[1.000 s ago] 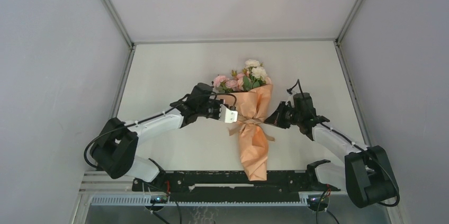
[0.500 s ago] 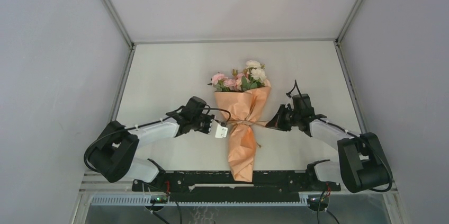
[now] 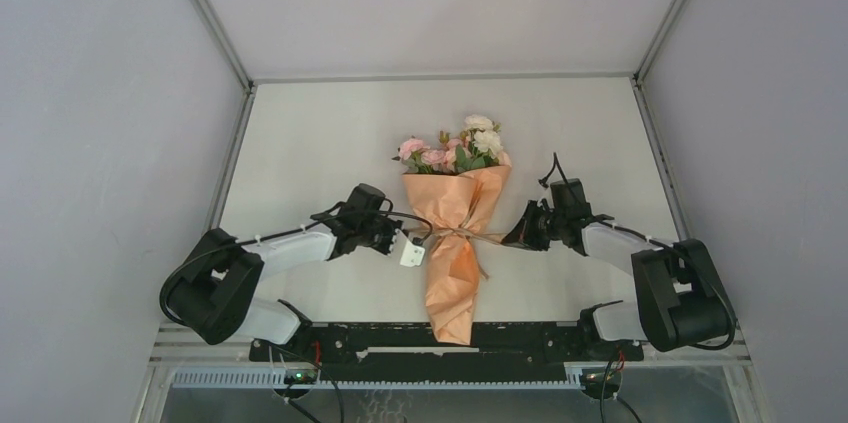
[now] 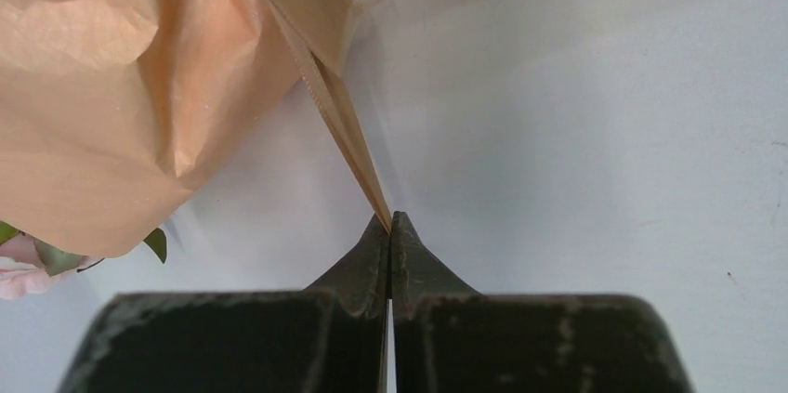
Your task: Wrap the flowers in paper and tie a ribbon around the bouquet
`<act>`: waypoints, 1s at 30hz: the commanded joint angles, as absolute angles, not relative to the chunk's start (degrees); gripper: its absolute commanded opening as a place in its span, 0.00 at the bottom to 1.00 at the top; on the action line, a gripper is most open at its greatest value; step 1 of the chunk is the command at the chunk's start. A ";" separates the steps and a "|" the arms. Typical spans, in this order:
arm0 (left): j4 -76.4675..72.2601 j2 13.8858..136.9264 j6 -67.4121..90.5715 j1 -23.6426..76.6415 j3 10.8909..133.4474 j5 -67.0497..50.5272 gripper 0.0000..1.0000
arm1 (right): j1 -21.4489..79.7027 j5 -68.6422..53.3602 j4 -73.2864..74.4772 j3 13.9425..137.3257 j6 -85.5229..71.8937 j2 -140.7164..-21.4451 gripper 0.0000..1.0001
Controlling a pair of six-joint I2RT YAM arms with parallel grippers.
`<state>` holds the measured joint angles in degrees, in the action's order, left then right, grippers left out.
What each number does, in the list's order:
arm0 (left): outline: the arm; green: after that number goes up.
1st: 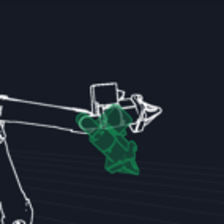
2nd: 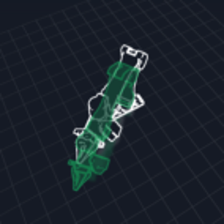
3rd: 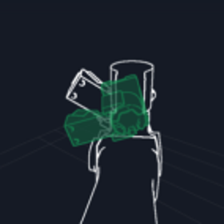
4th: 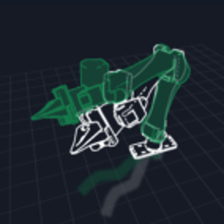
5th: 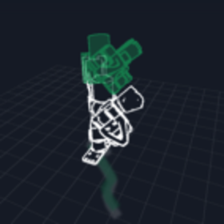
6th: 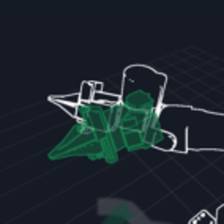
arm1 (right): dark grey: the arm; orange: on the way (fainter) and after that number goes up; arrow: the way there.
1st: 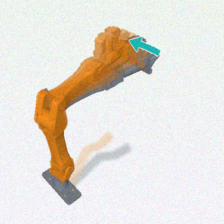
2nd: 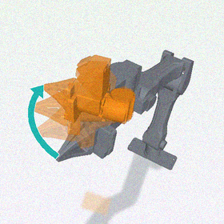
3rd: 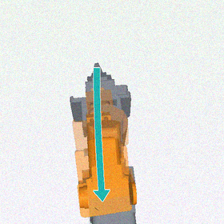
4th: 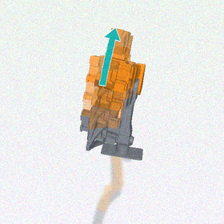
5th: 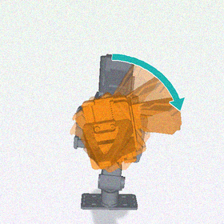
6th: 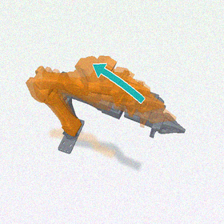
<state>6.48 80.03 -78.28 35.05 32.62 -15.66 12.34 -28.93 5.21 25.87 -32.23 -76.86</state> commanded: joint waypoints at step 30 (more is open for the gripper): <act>-4.79 71.19 -57.93 31.91 39.45 -22.06 0.00 | 29.65 -21.90 11.75 29.23 -31.67 -63.16 0.00</act>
